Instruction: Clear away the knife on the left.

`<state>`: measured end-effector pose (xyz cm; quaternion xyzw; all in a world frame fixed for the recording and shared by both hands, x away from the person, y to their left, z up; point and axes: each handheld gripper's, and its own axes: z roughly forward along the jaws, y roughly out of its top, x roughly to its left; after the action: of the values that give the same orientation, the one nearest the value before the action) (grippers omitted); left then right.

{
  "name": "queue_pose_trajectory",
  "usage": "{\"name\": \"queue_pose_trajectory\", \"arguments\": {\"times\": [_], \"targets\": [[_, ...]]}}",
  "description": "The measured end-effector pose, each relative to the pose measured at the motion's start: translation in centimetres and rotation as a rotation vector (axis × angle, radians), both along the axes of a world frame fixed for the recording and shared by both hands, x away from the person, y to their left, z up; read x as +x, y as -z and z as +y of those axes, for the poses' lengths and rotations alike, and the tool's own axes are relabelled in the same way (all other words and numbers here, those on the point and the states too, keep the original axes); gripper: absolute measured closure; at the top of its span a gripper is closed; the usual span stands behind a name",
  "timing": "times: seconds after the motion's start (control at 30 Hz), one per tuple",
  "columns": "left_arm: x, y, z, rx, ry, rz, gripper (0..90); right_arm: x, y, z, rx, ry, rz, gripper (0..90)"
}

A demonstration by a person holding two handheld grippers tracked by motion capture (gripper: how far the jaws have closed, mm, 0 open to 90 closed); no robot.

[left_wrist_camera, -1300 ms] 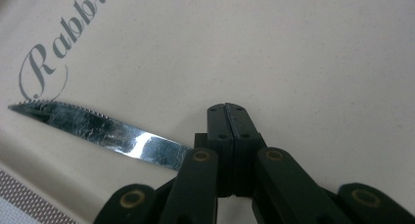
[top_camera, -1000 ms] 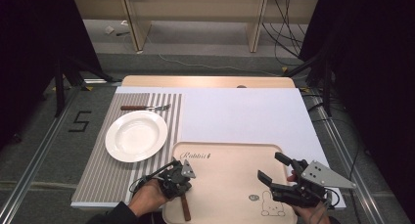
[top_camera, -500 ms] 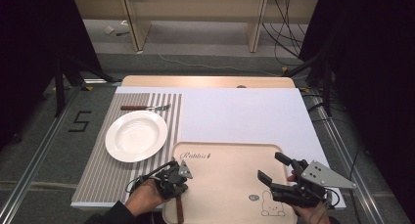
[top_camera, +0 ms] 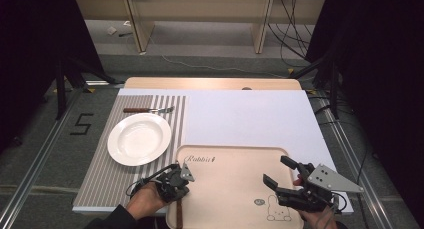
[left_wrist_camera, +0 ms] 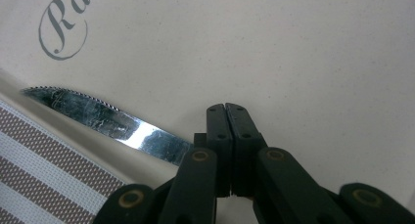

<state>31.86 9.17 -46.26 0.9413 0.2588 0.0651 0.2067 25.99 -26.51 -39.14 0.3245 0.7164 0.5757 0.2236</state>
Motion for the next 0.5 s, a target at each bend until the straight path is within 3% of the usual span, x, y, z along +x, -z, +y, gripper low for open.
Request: {"name": "queue_pose_trajectory", "arguments": {"times": [0.5], "targets": [[0.27,-0.06,0.41,0.013,-0.016,0.001,88.4,0.0,0.0,0.01,-0.003,-0.002,0.004,21.8]]}}
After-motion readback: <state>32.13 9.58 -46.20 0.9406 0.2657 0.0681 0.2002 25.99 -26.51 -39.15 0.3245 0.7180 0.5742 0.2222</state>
